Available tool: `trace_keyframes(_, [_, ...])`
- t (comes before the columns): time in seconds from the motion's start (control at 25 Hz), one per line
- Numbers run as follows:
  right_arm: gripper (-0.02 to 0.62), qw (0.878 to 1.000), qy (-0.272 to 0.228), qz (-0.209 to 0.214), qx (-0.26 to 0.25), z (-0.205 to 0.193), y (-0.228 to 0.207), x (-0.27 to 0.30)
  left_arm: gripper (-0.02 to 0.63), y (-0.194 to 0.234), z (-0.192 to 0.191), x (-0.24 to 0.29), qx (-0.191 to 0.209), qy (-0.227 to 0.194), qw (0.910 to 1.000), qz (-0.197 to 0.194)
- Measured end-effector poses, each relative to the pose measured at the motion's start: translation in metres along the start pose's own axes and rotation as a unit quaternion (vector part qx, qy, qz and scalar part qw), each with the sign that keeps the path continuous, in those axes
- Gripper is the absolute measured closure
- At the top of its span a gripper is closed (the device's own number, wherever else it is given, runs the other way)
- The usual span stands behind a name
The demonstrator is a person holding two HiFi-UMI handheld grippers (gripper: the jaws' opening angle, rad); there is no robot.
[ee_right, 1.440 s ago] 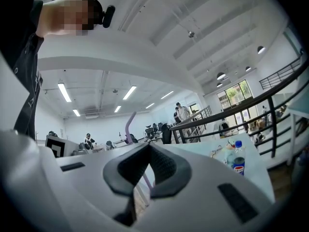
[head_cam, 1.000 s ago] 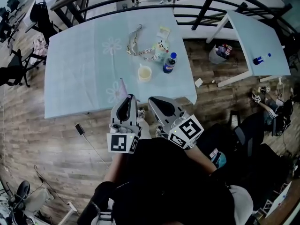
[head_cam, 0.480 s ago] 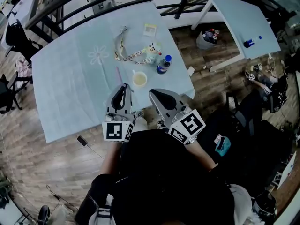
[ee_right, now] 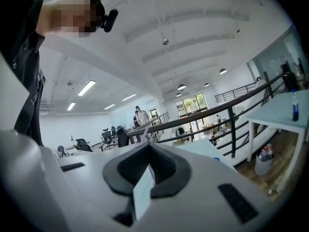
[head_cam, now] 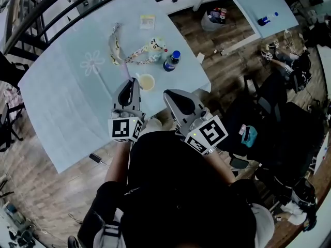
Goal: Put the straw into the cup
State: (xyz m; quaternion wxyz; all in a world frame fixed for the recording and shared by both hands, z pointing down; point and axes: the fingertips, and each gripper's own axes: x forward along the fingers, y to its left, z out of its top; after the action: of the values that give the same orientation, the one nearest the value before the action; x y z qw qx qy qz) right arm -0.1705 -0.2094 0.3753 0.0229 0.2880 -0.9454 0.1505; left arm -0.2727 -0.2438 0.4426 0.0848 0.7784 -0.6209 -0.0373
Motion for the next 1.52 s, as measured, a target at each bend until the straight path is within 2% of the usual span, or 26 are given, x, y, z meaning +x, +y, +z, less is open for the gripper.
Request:
trace_keyframes(0.32, [0.586,0.999,0.020,-0.044,0.012,-0.012,-0.020,-0.004,0.577,0.005,-0.056,0.045,-0.004,0.052,0.9981,-0.032])
trace_keyframes(0.76, [0.586,0.998,0.029,-0.039,0.037,-0.015,-0.014,0.007,0.577,0.012,-0.120,0.068,-0.029,0.120,0.9912,-0.046])
trace_keyframes(1.12, [0.586,0.997,0.040,-0.041,0.046,-0.023,-0.016,0.015,0.577,0.016,-0.151,0.069,-0.045,0.156,0.9859,-0.043])
trace_keyframes(1.52, [0.586,0.997,0.041,-0.048,0.050,-0.027,-0.020,0.013,0.575,0.015,-0.173,0.068,-0.035,0.185,0.9814,-0.039])
